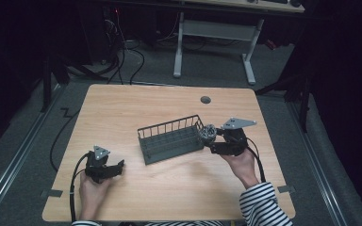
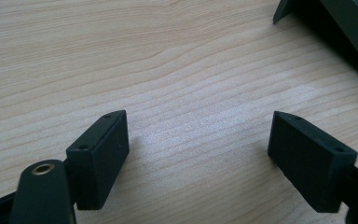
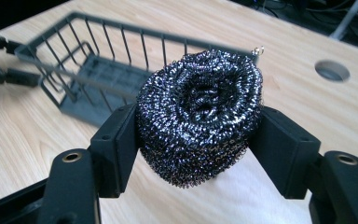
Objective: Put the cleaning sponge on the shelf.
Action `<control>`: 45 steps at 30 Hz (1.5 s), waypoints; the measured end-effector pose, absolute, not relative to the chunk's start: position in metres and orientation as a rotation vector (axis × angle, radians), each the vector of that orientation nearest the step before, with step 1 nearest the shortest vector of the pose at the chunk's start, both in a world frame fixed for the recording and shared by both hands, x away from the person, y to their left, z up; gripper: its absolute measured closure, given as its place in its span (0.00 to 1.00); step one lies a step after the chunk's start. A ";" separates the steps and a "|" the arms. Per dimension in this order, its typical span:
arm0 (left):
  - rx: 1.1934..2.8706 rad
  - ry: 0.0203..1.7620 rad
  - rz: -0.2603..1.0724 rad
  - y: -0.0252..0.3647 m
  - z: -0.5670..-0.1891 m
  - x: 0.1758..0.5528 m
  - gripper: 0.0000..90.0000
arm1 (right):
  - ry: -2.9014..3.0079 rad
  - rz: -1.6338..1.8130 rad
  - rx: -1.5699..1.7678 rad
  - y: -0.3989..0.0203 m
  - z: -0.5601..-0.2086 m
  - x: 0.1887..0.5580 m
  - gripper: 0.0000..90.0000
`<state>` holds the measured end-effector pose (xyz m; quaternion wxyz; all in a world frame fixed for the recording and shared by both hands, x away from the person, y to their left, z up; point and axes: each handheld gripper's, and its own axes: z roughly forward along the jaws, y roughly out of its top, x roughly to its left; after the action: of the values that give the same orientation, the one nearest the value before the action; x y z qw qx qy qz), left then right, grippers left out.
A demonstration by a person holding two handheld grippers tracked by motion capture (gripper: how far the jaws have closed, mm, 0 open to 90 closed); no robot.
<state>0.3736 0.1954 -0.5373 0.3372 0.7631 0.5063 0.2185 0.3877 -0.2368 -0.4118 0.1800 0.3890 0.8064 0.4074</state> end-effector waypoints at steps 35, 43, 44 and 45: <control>1.994 1.314 0.566 0.195 -0.537 0.374 0.23 | 2.484 0.985 1.174 -0.172 -0.436 0.466 0.25; 1.993 1.314 0.566 0.195 -0.537 0.374 0.23 | 2.390 1.110 1.154 -0.196 -0.414 0.446 0.26; 1.993 1.314 0.566 0.195 -0.537 0.374 0.23 | 2.378 1.124 1.163 -0.201 -0.412 0.443 0.27; 1.993 1.314 0.566 0.195 -0.537 0.374 0.23 | 2.366 1.131 1.169 -0.205 -0.412 0.441 0.27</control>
<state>0.3735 0.1953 -0.5372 0.3373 0.7647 0.5043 0.2173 0.4412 -0.2055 -0.4122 0.1350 0.4033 0.8165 0.3903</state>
